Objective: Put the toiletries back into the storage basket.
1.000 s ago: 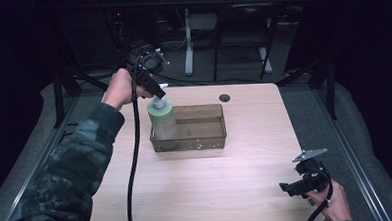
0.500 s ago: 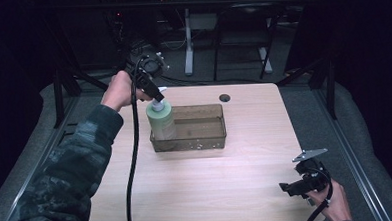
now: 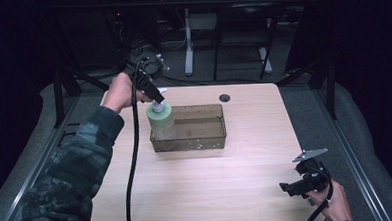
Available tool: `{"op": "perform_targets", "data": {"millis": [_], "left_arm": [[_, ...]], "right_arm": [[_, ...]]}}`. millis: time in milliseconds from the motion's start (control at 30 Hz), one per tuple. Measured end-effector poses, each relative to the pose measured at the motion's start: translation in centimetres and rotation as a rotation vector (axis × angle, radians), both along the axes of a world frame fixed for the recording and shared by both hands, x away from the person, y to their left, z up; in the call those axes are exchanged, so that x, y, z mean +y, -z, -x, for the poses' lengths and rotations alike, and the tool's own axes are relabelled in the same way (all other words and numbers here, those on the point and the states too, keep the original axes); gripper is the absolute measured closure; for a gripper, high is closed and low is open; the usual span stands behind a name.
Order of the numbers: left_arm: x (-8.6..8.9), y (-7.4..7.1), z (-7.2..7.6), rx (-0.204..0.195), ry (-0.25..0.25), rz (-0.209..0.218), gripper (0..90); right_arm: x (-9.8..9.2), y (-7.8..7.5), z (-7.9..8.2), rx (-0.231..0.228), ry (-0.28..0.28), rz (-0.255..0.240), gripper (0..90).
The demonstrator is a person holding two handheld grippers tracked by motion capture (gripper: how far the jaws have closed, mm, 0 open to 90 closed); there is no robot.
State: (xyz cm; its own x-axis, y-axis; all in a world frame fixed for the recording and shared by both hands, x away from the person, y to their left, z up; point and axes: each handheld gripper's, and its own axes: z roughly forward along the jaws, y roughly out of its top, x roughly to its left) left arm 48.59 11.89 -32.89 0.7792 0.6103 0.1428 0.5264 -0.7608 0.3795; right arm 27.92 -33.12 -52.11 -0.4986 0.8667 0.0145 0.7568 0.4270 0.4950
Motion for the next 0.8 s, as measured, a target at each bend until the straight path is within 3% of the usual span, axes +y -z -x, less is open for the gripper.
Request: {"op": "perform_targets", "data": {"millis": [433,533,633,800], "left_arm": [[0.6,0.5,0.3,-0.034,-0.039,0.088,62.4],[0.7,0.8,0.3,-0.042,-0.062,0.145,57.4],[0.8,0.8,0.4,-0.054,-0.069,0.162,52.6],[1.1,0.6,0.6,-0.05,-0.076,0.18,31.6]], "right_arm": [[0.0,-0.1,0.0,-0.002,-0.014,0.012,0.9],[0.0,-0.1,0.0,-0.004,-0.013,0.011,0.9],[0.1,-0.2,0.1,-0.002,-0.011,-0.001,0.9],[0.0,-0.2,0.0,0.0,-0.011,-0.001,0.9]]}}
